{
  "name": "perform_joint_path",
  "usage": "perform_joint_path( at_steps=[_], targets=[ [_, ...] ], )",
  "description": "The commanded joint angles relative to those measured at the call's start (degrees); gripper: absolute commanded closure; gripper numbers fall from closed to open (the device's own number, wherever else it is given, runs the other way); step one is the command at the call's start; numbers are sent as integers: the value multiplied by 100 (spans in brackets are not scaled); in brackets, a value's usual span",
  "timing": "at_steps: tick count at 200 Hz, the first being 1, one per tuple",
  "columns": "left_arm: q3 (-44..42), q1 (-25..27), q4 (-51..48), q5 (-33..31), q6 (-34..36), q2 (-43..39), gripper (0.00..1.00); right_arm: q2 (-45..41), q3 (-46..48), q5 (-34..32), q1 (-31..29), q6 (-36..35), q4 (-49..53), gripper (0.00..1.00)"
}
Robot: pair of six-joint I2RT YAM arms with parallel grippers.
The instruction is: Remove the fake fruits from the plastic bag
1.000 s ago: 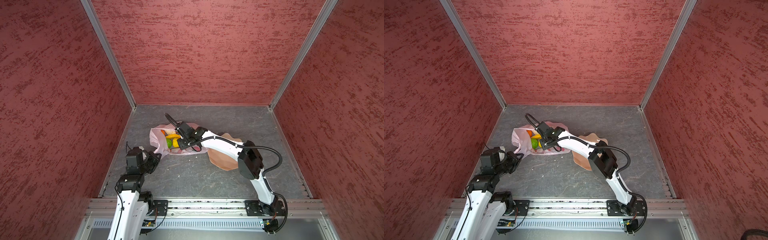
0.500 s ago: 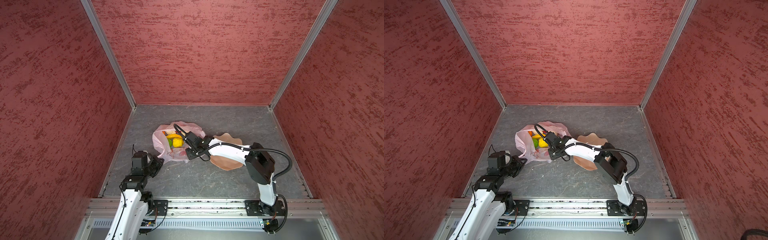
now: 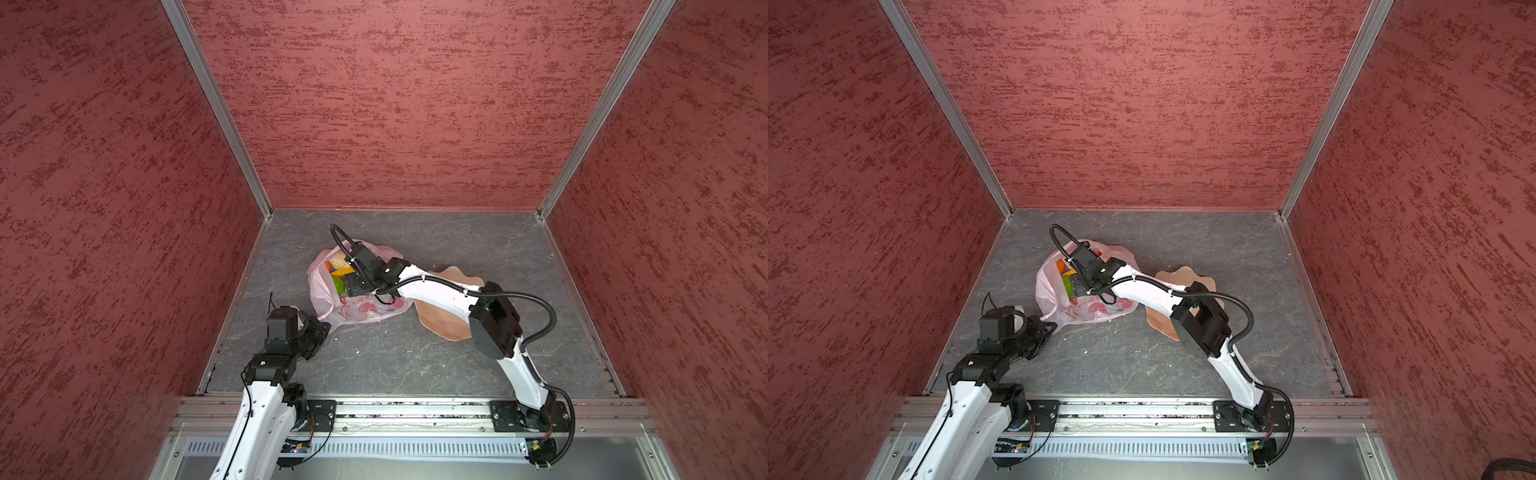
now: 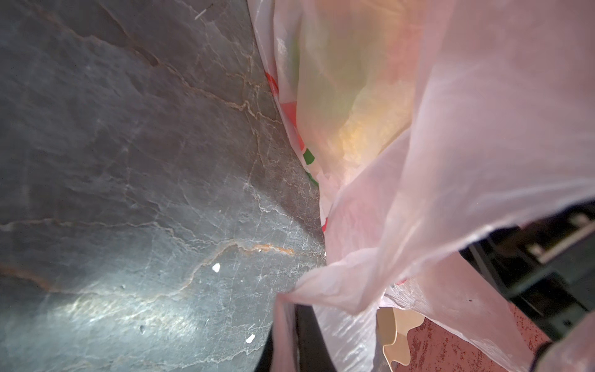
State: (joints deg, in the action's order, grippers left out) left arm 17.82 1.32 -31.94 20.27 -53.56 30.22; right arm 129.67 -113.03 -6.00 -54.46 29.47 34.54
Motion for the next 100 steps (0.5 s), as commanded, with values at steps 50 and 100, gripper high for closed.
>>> perform_joint_path(
  at_steps=[50, 100],
  targets=[
    [-152, 48, 65, -76, -74, -192, 92, 817, -936, -81, 179, 492, 345, 13],
    [-205, 52, 160, -67, -76, -143, 92, 1041, -1008, 139, 275, 551, 261, 22]
  ],
)
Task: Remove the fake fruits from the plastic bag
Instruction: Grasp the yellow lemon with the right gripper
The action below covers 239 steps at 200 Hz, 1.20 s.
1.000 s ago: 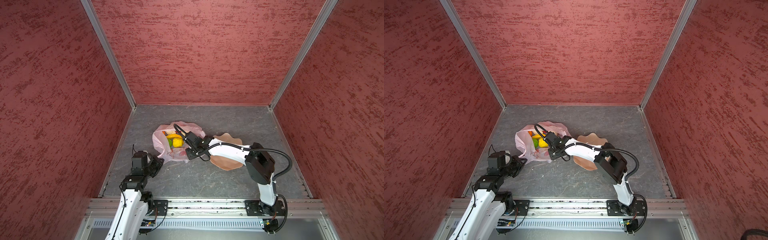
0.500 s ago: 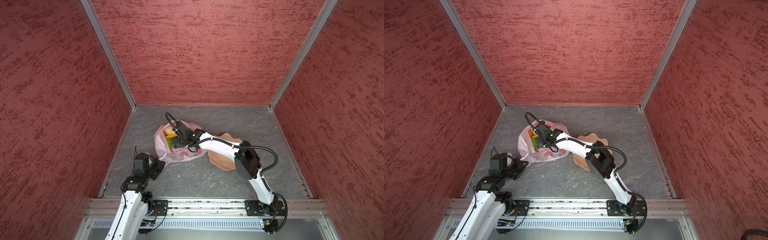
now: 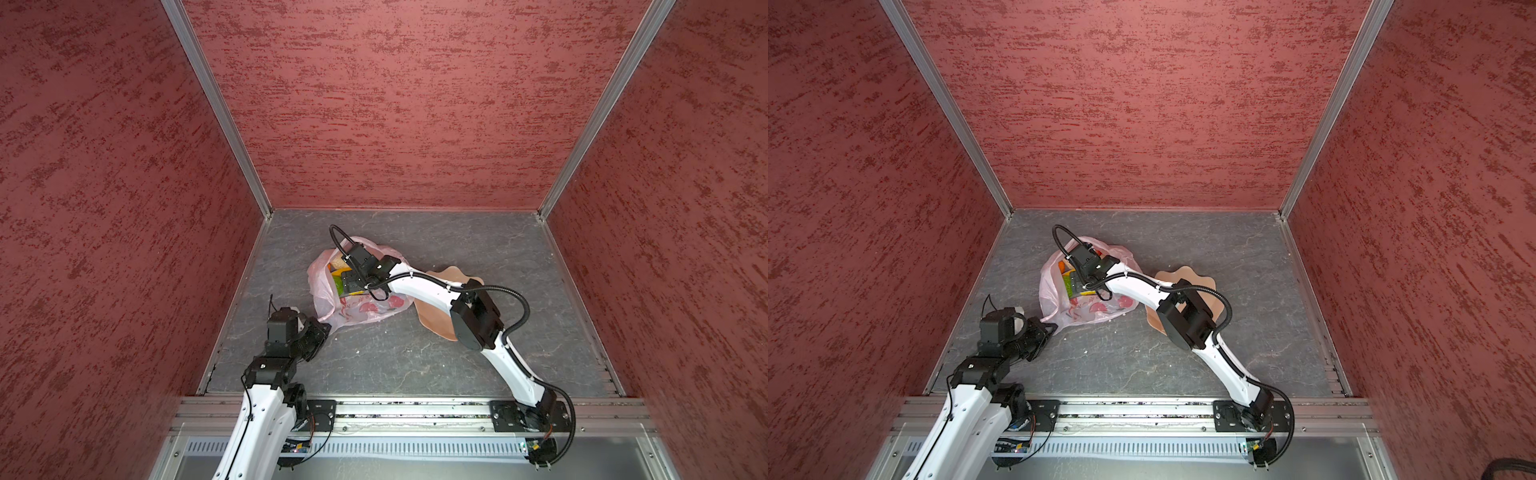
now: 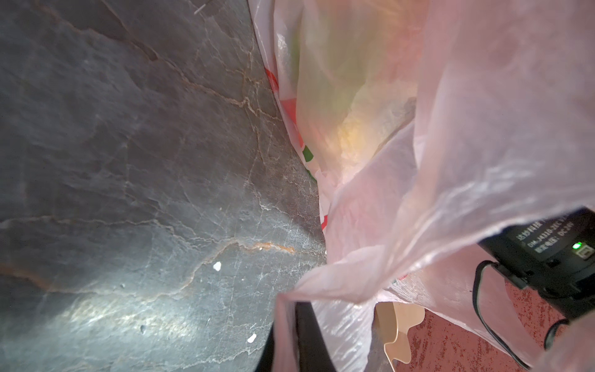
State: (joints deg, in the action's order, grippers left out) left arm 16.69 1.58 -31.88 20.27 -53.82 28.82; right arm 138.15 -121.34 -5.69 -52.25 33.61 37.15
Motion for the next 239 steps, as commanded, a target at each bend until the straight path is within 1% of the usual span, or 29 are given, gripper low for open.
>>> perform_joint_path(
  at_steps=[1, 60, 72, 89, 104, 121, 144, 204, 239],
  targets=[
    [-93, 26, 154, -67, -54, -1, 92, 199, -179, 115, 56, 142, -2, 22],
    [-122, 20, 257, -106, -61, 79, 92, 388, -257, 314, 72, 187, -101, 26],
    [-129, 24, 288, -109, -60, 97, 92, 401, -265, 315, 76, 185, -113, 31],
    [-114, 26, 334, -104, -74, 135, 92, 356, -244, 315, 70, 175, -141, 41],
    [-74, 22, 401, -140, -81, 170, 92, 238, -121, 352, 72, 127, -213, 47],
    [14, 22, 499, -199, -80, 235, 92, -26, 131, 415, 65, 42, -328, 53],
    [168, 22, 655, -250, -85, 350, 92, -569, 670, 433, -10, -145, -520, 56],
    [510, 24, 871, -329, -10, 605, 93, -1760, 1830, 773, -258, -509, -729, 59],
    [511, 35, 877, -341, -7, 601, 93, -2365, 2101, 778, -321, -608, -781, 60]
  ],
)
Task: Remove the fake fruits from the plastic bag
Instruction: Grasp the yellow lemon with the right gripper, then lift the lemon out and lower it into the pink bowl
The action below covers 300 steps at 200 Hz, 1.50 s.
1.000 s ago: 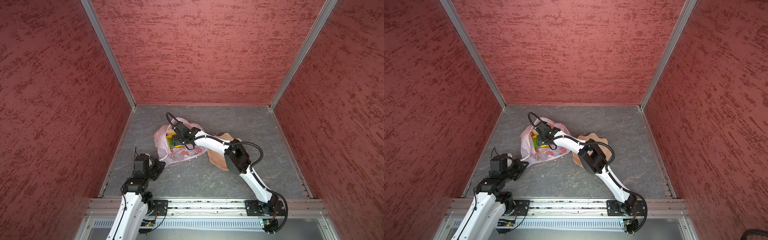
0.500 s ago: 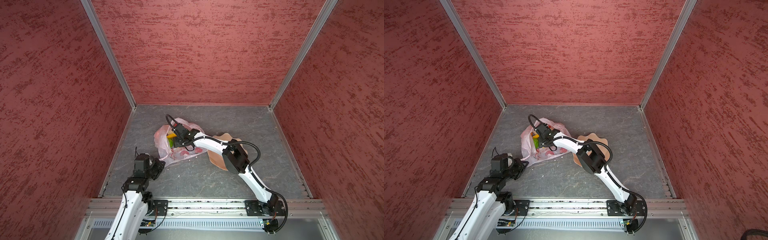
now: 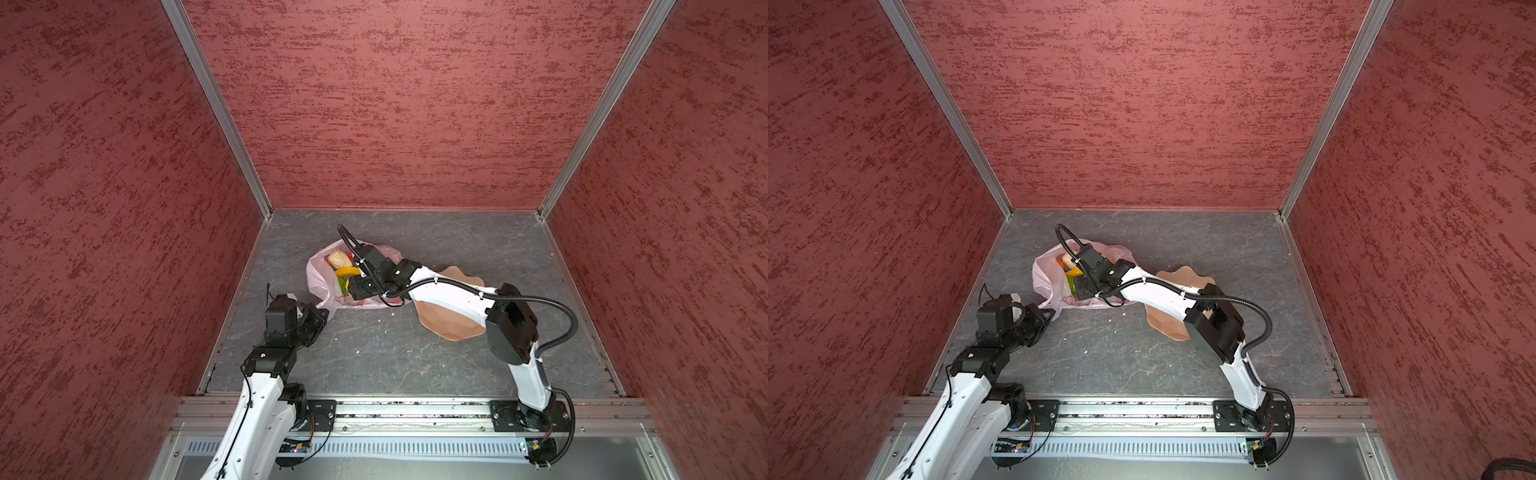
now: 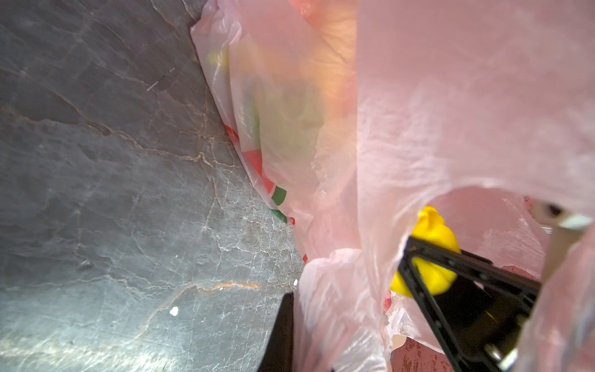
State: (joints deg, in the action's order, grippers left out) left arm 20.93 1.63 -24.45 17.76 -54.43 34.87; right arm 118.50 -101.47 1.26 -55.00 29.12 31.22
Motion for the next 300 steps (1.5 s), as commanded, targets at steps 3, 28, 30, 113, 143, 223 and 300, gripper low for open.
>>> perform_joint_path(
  at_steps=[3, 28, 30, 113, 143, 223, 300],
  targets=[
    [79, 31, 133, -88, 56, -11, 93, -447, 113, 66, -46, -181, -188, 60],
    [43, 33, 129, -62, 56, -22, 93, -855, 6, -254, -46, -355, -88, 60],
    [43, 38, 128, -62, 51, -24, 93, -872, -17, -285, -46, -379, -70, 60],
    [-131, 31, 228, -3, 5, -71, 93, -2092, -351, -1875, 597, -844, 605, 62],
    [-148, 34, 283, -17, -4, -27, 93, -2812, 513, -2191, 1175, -587, 525, 62],
    [-148, 44, 295, -18, 13, 75, 93, -3661, 3527, -1892, 2064, 432, 209, 65],
    [-133, 39, 198, -40, 16, 8, 93, -3553, 5016, -1241, 2064, 1125, -573, 65]
  ],
)
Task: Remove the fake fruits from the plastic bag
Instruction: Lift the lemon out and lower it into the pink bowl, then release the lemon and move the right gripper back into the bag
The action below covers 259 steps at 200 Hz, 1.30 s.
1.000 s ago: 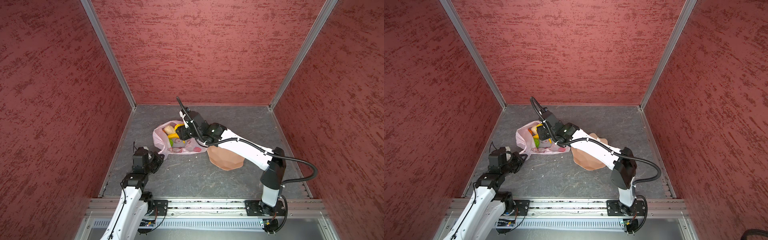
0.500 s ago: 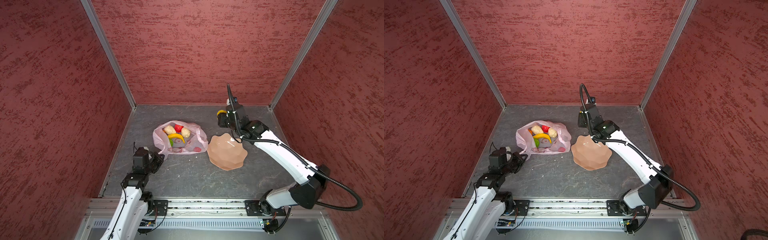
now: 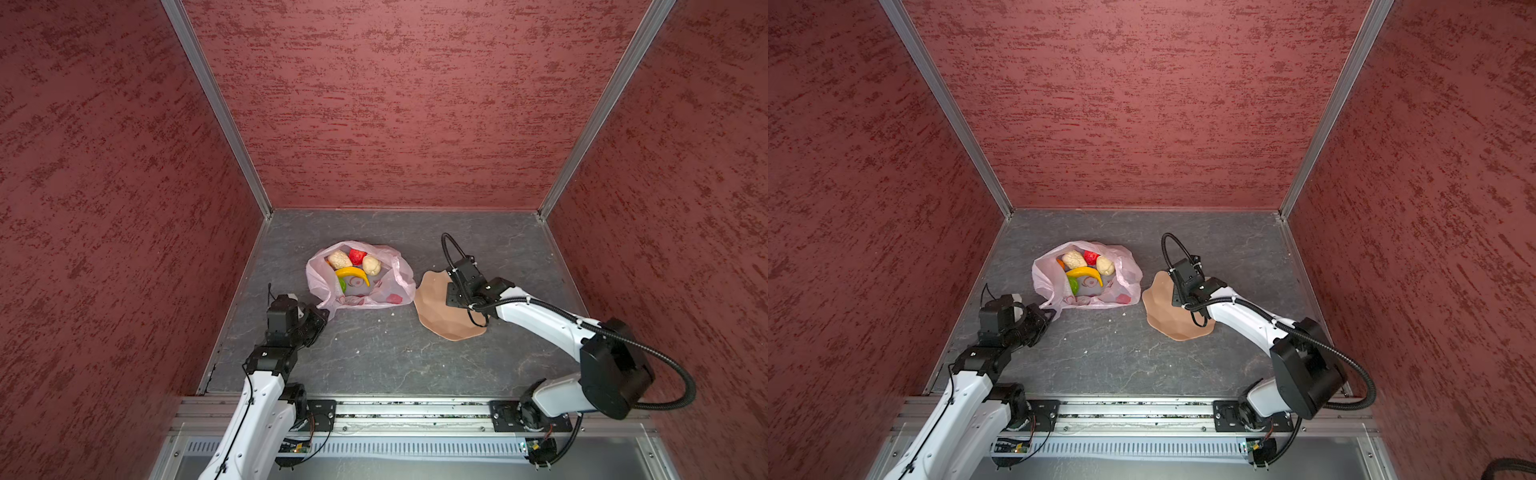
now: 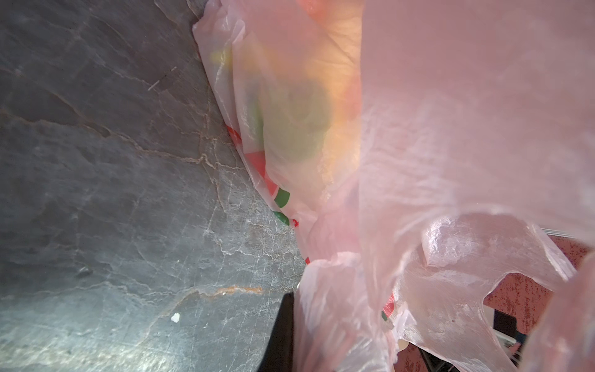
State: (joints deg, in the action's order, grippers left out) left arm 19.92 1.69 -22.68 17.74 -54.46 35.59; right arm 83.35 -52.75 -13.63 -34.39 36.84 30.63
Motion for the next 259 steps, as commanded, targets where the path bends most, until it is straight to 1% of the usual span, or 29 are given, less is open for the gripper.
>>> perform_joint_path(
  at_steps=[1, 24, 91, 116, 152, 170, 198, 217, 234, 246, 259],
  targets=[
    [-28, 33, 19, -36, 16, -63, 93, -38, 152, 256, 3, 356, -523, 65],
    [-32, 37, -21, -50, 21, -107, 93, 237, 308, 372, 3, 420, -728, 65],
    [-41, 40, -123, -64, 23, -193, 93, 708, 391, 510, 3, 491, -997, 57],
    [-40, 40, -127, -76, 40, -193, 93, 746, 388, 501, 3, 497, -987, 51],
    [-82, 38, -102, -66, 26, -204, 93, 672, 355, 436, 3, 487, -880, 35],
    [-94, 42, -80, -60, 24, -185, 93, 588, 282, 350, 3, 457, -751, 29],
    [-94, 35, -70, -49, 34, -175, 93, 395, 7, 113, 4, 330, -361, 21],
    [-85, 33, -75, -59, 40, -190, 93, 177, -370, -110, 3, 136, 24, 20],
    [-72, 38, -113, -60, 49, -210, 93, 24, -835, -507, 5, -100, 424, 21],
    [-84, 34, -119, -62, 57, -228, 93, -231, -1250, -765, 3, -327, 617, 24],
    [-101, 37, -106, -69, 49, -237, 93, -325, -1658, -785, -19, -628, 550, 29]
  ],
)
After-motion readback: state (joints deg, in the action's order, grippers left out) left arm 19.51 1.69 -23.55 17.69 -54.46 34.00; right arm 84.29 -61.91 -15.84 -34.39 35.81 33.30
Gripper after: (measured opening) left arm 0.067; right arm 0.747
